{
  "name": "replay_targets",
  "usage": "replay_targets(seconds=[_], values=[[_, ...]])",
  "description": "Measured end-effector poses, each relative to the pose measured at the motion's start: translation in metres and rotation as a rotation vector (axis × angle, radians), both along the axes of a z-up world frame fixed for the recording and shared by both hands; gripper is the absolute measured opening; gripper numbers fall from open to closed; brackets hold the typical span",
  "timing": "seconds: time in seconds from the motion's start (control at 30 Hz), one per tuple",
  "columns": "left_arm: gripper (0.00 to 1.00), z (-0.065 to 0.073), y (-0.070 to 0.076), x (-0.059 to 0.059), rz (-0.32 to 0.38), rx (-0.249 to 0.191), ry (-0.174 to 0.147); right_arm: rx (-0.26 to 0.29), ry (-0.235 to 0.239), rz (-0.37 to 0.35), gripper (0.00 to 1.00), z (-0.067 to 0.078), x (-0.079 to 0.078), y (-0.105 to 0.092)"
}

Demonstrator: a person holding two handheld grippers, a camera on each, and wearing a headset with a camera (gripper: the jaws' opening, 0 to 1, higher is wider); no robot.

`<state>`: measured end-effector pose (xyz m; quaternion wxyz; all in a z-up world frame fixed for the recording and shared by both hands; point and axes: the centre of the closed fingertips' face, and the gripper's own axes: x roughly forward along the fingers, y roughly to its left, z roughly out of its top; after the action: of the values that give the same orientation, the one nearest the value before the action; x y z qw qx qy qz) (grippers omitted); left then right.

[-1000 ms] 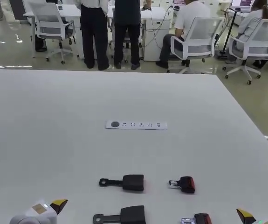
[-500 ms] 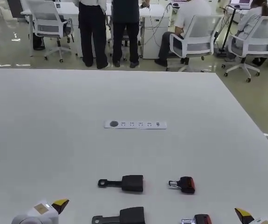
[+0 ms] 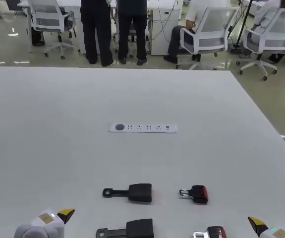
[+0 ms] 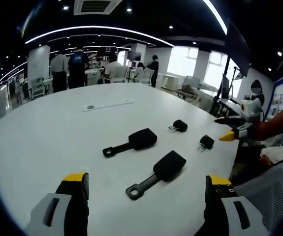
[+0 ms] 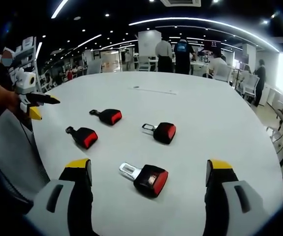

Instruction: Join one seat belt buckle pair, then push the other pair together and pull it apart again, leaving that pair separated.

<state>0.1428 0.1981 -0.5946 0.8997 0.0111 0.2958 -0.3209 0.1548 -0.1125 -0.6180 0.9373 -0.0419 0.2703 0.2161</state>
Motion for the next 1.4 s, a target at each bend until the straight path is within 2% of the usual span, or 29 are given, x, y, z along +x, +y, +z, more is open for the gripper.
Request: replay_targets(seconds=[0.13, 0.57, 0.73, 0.83, 0.97, 1.0, 1.17, 1.27, 1.3, 1.37, 1.4], values=[[1.00, -0.006, 0.001, 0.007, -0.007, 0.001, 0.009, -0.006, 0.006, 0.007, 0.96, -0.002, 0.005, 0.003], [1.00, -0.018, -0.010, 0.023, -0.028, 0.001, 0.032, -0.021, 0.029, 0.047, 0.95, -0.007, 0.018, 0.011], [1.00, -0.018, -0.021, 0.030, -0.042, 0.002, 0.041, -0.024, 0.041, 0.067, 0.94, -0.014, 0.023, 0.014], [1.00, -0.021, -0.023, 0.030, -0.056, 0.008, 0.048, -0.019, 0.046, 0.075, 0.94, -0.019, 0.028, 0.013], [0.98, -0.025, -0.027, 0.033, -0.083, 0.012, 0.058, -0.031, 0.068, 0.135, 0.91, -0.023, 0.027, 0.019], [0.98, -0.025, -0.029, 0.033, -0.096, 0.021, 0.059, -0.053, 0.079, 0.162, 0.90, -0.026, 0.025, 0.020], [0.90, -0.028, -0.037, 0.034, -0.144, 0.039, 0.058, -0.063, 0.080, 0.199, 0.87, -0.025, 0.025, 0.024], [0.87, -0.029, -0.044, 0.032, -0.178, 0.016, 0.073, -0.068, 0.089, 0.230, 0.85, -0.028, 0.024, 0.024], [0.87, -0.030, -0.045, 0.032, -0.190, 0.023, 0.069, -0.075, 0.092, 0.243, 0.84, -0.030, 0.024, 0.024], [0.84, -0.039, -0.045, 0.031, -0.234, 0.072, 0.074, -0.066, 0.106, 0.269, 0.84, -0.034, 0.023, 0.025], [0.83, -0.040, -0.048, 0.031, -0.252, 0.075, 0.078, -0.068, 0.106, 0.281, 0.84, -0.035, 0.023, 0.025]])
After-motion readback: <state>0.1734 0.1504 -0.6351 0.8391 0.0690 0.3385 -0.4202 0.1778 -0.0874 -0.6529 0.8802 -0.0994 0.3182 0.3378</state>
